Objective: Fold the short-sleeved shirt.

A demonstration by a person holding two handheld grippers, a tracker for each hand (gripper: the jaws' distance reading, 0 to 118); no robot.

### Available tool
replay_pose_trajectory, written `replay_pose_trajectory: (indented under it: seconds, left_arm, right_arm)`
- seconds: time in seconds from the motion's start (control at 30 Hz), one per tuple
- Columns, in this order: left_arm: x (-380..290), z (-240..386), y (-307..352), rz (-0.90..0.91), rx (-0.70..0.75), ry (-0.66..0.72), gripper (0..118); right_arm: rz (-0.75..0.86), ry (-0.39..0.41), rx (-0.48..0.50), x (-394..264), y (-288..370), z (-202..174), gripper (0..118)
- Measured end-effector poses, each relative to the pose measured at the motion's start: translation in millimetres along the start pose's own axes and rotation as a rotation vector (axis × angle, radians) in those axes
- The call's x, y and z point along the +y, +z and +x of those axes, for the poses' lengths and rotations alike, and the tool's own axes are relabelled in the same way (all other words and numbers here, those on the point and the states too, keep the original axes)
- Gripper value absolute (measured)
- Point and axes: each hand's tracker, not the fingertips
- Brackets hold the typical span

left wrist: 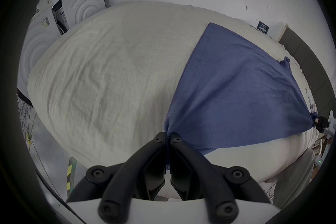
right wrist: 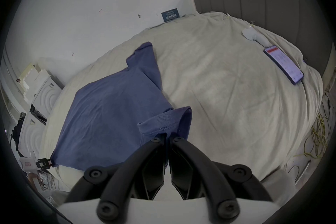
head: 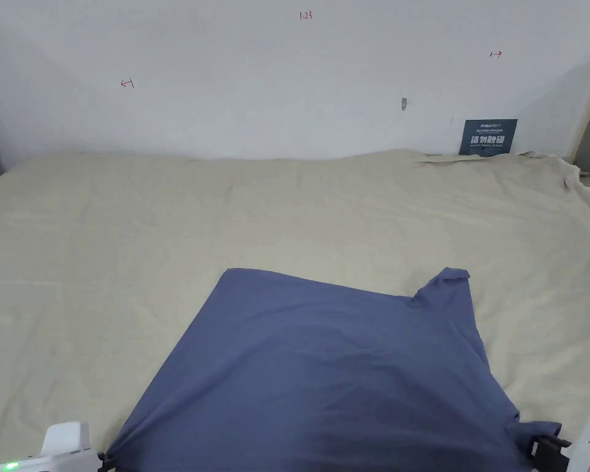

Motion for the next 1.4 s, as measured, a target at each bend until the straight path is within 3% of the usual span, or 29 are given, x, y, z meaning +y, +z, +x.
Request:
replay_pose_trajectory:
  seconds: [0.37,0.43,0.47,0.53,0.57,0.6,0.93,1.13,1.2,1.23,1.3,1.33,1.37,1.4]
  left_arm:
    - [-2.5,4.3,-12.3,-0.071,0.021,-0.007,6]
    - [1.9,6.9,-7.7,-0.079,0.015,-0.008,23]
    - [4.9,8.2,-6.6,-0.085,0.013,-0.005,48]
    - [10.3,11.9,-0.6,-0.085,0.021,0.001,85]
    - [13.7,14.8,5.7,-0.070,0.017,0.000,102]
    - [17.8,16.8,11.0,-0.035,0.011,0.000,110]
    - [80.7,51.5,88.3,0.319,-0.054,-0.083,112]
    - [99.3,71.2,116.6,0.535,-0.122,-0.028,110]
    - [99.1,78.3,121.4,0.599,-0.128,-0.035,100]
    - [98.3,82.5,122.0,0.625,-0.118,-0.052,90]
    - [95.9,92.0,124.3,0.663,-0.087,-0.085,56]
    - [94.3,96.2,124.6,0.665,-0.095,-0.091,37]
    - [93.7,98.2,122.6,0.674,-0.112,-0.102,13]
    - [92.8,100.6,122.8,0.677,-0.118,-0.107,0]
  right_arm:
    - [-0.102,0.007,-0.101,-12.5,-29.8,12.6,4]
    - [-0.111,0.020,-0.123,-8.1,-27.1,10.5,18]
    - [-0.113,0.030,-0.130,-5.6,-23.9,7.7,37]
    - [-0.097,0.060,-0.139,1.1,-13.4,0.2,64]
    - [-0.073,0.074,-0.139,5.9,-7.8,-2.3,72]
    - [-0.030,0.085,-0.136,12.0,-1.1,-5.4,74]
    - [0.301,0.198,-0.038,80.1,80.8,-52.3,74]
    - [0.461,0.299,-0.062,92.7,102.4,-75.0,74]
    - [0.505,0.316,-0.076,90.6,105.2,-80.7,73]
    - [0.526,0.325,-0.081,89.5,106.7,-83.1,73]
    - [0.559,0.349,-0.094,87.2,108.1,-87.6,58]
    - [0.572,0.361,-0.101,85.9,108.8,-90.1,44]
    - [0.586,0.372,-0.104,84.6,109.4,-92.0,18]
    - [0.598,0.381,-0.099,83.6,109.6,-93.0,0]
